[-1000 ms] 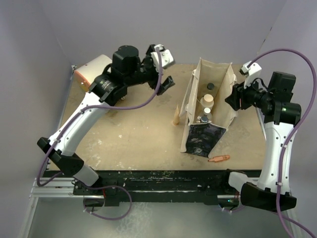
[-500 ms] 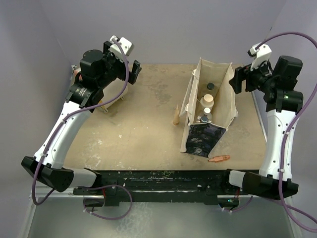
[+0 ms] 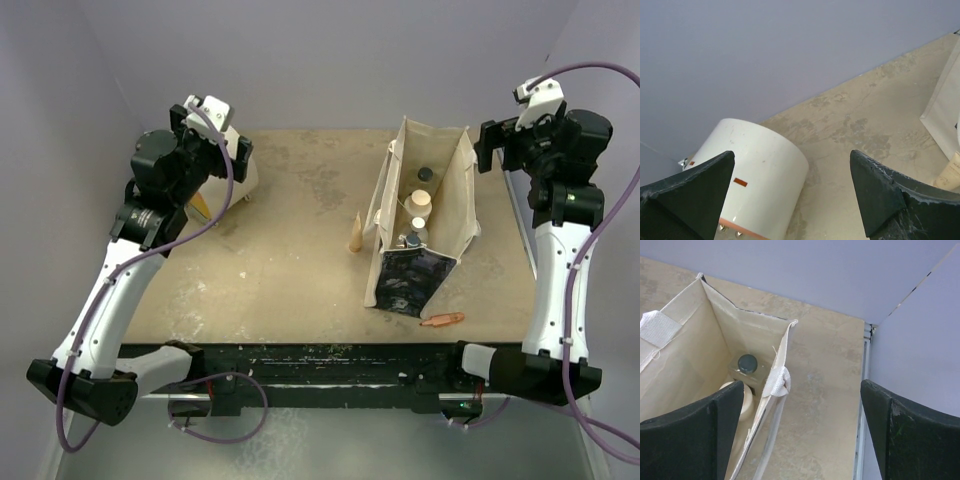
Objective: Place the personal care products into the canvas bag
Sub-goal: Reset both arms
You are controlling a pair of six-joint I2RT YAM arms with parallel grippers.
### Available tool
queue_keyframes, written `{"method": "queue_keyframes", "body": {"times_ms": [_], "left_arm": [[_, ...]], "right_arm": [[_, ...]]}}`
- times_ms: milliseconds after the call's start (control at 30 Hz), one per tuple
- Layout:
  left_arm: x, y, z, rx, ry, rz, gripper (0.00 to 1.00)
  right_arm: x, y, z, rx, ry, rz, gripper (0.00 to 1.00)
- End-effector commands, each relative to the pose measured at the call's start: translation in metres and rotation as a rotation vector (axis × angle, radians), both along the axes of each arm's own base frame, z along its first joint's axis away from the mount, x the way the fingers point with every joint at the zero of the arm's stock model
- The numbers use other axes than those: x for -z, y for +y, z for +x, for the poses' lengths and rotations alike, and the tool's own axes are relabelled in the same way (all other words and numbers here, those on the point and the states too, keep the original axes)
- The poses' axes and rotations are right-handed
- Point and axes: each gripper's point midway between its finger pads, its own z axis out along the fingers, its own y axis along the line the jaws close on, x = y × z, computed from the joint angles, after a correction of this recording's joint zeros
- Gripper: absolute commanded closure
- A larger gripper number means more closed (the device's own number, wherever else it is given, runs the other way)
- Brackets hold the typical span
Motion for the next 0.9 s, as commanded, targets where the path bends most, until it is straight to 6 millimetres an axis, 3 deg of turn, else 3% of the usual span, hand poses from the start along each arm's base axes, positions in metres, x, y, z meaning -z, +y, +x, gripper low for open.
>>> {"method": "queue_keyframes", "body": {"times_ms": [0,367,567,867], "left_arm": [[-0.013,0.019,-0.013,-0.041,-0.043,-0.024,0.01],[-0.013,0.055,-0.051,-0.101,-0.024,-0.078,0.01],[-0.003,0.065,-0.063,-0.123,-0.034,-0.1,0.01],[0.009,0.077,-0.066,-0.178,-0.015,-0.099,0.01]], "right_arm": [[-0.026,-0.002,-0.009,0.032,-0.105,-0.012,0.0],[-0.03,0.011,-0.044,0.027,-0.117,0.042,0.0],[-0.034,0.018,-0.064,0.033,-0.156,0.077,0.0],[-0.024,0.024,-0.087,0.014,-0.166,0.045,0.0]]}}
